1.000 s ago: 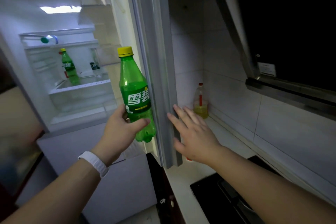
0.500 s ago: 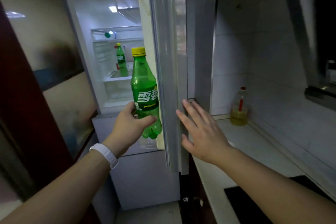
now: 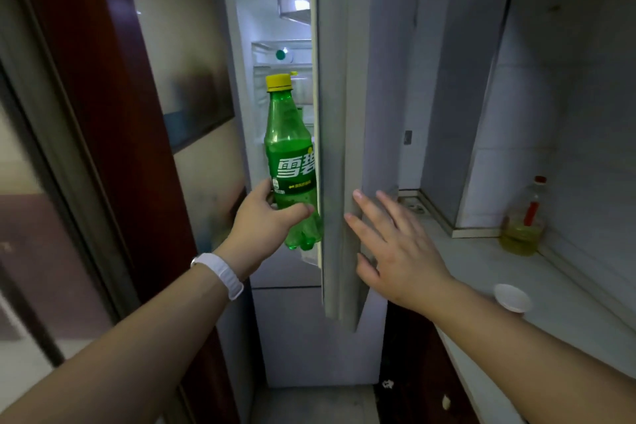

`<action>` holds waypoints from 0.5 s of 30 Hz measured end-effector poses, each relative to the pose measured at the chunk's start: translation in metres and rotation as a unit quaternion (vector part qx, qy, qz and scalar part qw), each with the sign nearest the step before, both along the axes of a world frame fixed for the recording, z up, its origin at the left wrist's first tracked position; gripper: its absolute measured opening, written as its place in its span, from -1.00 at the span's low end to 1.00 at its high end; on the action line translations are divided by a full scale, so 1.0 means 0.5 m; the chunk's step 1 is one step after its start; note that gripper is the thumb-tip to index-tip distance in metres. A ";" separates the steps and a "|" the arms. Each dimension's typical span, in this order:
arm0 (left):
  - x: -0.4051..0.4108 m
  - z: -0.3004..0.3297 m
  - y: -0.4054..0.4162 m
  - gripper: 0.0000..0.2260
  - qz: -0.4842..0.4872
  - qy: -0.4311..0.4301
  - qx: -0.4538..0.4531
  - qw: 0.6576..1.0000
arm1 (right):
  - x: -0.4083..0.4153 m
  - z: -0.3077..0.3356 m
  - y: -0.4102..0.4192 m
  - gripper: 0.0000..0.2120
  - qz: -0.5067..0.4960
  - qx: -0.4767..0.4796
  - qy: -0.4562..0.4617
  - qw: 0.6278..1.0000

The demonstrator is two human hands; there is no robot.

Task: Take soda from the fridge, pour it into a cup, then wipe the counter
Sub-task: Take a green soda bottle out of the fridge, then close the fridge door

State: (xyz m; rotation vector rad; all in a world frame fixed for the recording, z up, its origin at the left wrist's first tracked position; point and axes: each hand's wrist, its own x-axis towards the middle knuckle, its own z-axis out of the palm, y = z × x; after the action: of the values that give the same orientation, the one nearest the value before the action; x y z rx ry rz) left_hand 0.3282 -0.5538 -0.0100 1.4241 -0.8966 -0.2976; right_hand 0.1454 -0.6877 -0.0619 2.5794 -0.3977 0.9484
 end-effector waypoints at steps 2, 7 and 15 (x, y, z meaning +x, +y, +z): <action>0.044 -0.007 0.016 -0.61 0.009 0.006 0.000 1.000 | 0.045 0.003 0.009 -0.43 0.001 -0.015 -0.002 1.000; 0.146 -0.023 0.054 -0.56 0.025 0.007 0.001 1.000 | 0.158 0.000 0.026 -0.43 -0.008 -0.048 -0.001 0.999; 0.235 -0.012 0.078 -0.60 0.030 -0.005 -0.007 1.000 | 0.295 -0.001 0.046 -0.41 -0.017 -0.022 0.018 0.999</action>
State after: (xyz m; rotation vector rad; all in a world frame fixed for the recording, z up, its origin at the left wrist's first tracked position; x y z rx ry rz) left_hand 0.4458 -0.5150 -0.0160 1.4388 -0.8604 -0.2388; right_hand 0.2931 -0.6645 -0.0622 2.5380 -0.4061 0.8872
